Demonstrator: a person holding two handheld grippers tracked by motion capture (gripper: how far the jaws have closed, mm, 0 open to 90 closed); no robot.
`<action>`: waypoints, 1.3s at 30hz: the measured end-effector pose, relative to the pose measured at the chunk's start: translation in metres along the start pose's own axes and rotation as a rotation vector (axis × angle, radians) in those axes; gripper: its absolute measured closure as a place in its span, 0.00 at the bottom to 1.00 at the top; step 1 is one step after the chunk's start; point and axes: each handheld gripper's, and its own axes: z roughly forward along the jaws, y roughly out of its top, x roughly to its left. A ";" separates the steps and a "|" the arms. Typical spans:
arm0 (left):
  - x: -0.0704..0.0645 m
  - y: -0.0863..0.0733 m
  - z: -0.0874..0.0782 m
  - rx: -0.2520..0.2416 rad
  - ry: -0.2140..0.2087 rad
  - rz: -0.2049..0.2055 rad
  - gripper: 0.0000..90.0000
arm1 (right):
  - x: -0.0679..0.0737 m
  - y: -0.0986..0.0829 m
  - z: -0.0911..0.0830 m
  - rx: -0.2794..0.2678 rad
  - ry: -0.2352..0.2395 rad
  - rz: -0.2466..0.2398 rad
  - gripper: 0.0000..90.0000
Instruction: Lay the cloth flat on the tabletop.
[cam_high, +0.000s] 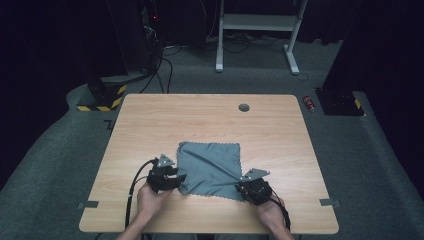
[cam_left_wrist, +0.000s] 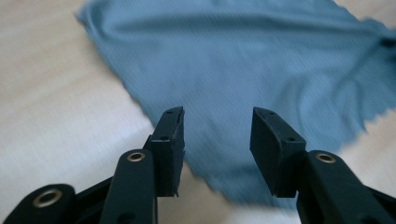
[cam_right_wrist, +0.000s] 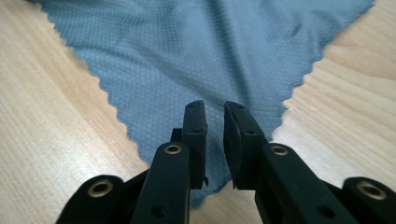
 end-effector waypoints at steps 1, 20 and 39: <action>-0.003 -0.005 -0.002 0.000 -0.006 -0.001 0.61 | 0.001 0.000 0.001 0.001 0.003 -0.004 0.86; -0.018 -0.017 0.006 0.068 -0.004 0.015 0.94 | 0.013 -0.014 -0.004 0.011 0.008 -0.066 0.94; -0.020 -0.027 -0.017 0.003 -0.002 0.009 0.76 | 0.008 -0.018 -0.018 -0.013 -0.014 -0.041 0.94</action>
